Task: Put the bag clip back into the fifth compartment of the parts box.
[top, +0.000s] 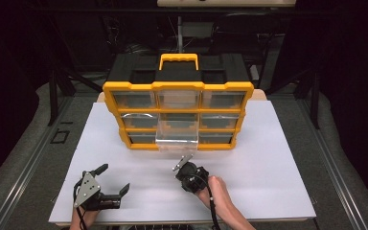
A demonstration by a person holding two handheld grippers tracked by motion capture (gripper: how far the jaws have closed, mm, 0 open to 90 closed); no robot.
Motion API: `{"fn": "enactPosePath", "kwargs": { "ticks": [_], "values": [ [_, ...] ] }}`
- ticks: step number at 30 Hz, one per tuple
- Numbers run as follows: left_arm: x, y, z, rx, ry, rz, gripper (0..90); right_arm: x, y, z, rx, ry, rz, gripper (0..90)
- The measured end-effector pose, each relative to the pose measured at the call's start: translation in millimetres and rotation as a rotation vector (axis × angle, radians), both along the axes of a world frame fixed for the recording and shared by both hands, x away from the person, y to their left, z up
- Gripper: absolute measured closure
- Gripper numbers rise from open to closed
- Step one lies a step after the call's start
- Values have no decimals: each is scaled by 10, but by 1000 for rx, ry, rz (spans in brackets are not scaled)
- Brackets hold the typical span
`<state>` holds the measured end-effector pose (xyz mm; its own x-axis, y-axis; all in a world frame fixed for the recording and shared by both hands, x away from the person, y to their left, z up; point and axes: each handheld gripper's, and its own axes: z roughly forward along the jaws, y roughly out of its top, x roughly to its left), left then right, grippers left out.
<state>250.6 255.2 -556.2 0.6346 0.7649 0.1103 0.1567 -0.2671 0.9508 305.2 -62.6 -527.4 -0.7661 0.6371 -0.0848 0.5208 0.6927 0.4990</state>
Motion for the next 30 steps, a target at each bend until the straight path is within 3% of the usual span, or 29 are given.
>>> {"fn": "enactPosePath", "kwargs": {
  "ticks": [30],
  "values": [
    [4, 0, -1, 4, 0, 2, 0, 21, -301, 123, 12, -11, -27, 802]
  ]
}}
